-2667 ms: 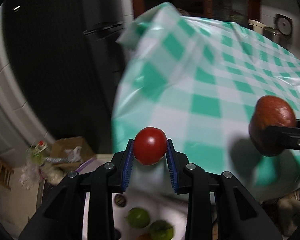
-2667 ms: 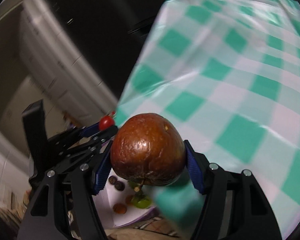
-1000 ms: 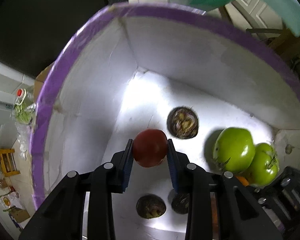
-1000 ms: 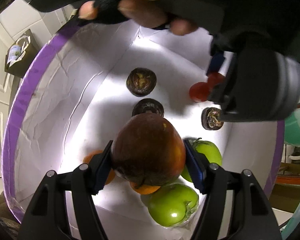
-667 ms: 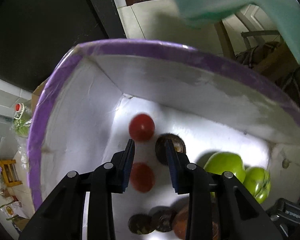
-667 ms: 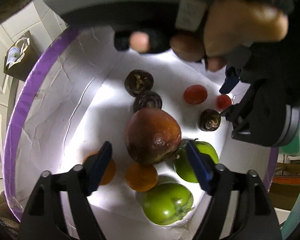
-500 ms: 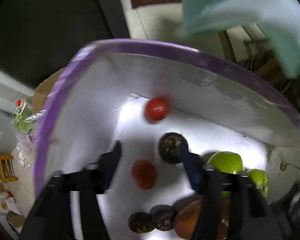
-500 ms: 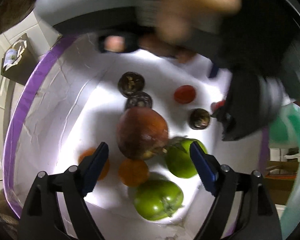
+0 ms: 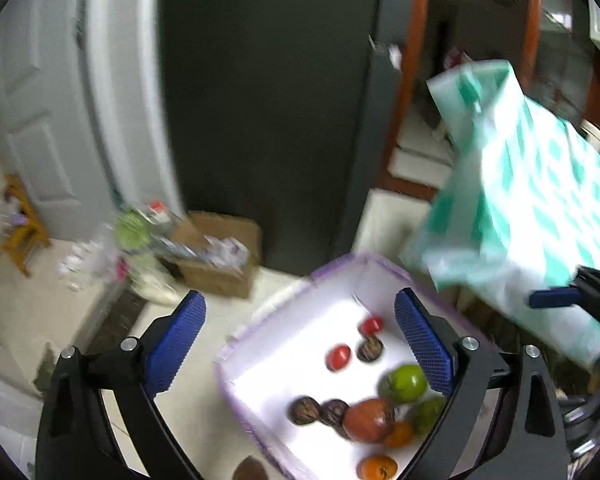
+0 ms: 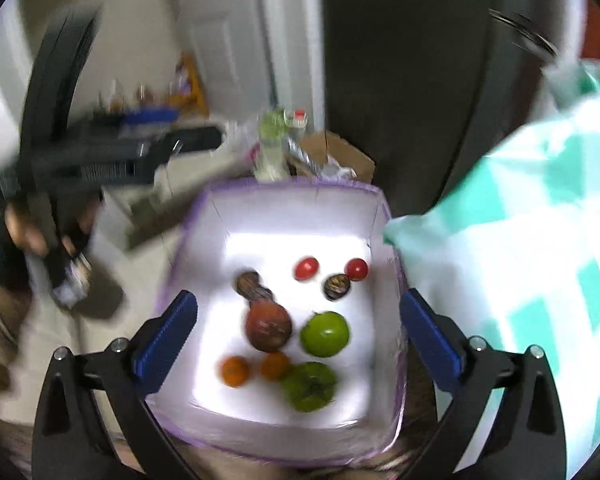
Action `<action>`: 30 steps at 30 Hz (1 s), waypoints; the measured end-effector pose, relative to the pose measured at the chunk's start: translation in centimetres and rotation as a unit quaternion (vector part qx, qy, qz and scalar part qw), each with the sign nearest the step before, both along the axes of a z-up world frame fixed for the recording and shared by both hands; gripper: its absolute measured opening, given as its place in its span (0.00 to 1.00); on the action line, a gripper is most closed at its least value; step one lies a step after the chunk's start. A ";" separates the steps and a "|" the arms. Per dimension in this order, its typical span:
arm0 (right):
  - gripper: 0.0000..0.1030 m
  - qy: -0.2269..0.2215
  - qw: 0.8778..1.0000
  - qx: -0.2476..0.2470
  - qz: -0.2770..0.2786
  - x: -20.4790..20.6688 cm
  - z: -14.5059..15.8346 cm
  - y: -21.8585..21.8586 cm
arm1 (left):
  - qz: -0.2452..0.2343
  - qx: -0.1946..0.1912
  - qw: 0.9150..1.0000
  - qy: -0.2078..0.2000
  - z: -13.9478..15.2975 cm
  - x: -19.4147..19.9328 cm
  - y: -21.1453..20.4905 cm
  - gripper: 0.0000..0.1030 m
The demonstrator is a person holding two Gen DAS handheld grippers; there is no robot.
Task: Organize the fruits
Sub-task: 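Lift both open tools up out of the white box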
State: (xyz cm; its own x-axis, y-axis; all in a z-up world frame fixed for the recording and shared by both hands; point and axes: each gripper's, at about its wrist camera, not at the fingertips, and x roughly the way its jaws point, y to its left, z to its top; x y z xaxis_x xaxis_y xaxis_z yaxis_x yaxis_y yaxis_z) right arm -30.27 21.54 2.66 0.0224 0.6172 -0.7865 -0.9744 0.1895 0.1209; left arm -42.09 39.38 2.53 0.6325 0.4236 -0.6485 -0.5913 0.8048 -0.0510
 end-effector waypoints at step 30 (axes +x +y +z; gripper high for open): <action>0.99 -0.028 0.978 -0.180 -0.101 -0.1 -11.1 0.1 | 0.107 -0.132 0.975 0.144 -9.6 0.4 -7.5 0.89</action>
State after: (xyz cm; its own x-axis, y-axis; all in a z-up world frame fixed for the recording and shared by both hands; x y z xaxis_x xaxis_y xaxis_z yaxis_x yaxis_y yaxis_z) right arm -30.41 21.68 -8.46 0.1649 0.2788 -0.9461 -0.9160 0.3989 -0.0422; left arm -41.73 31.92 -7.08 0.3228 0.3211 -0.8904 -0.7649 0.6425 -0.0456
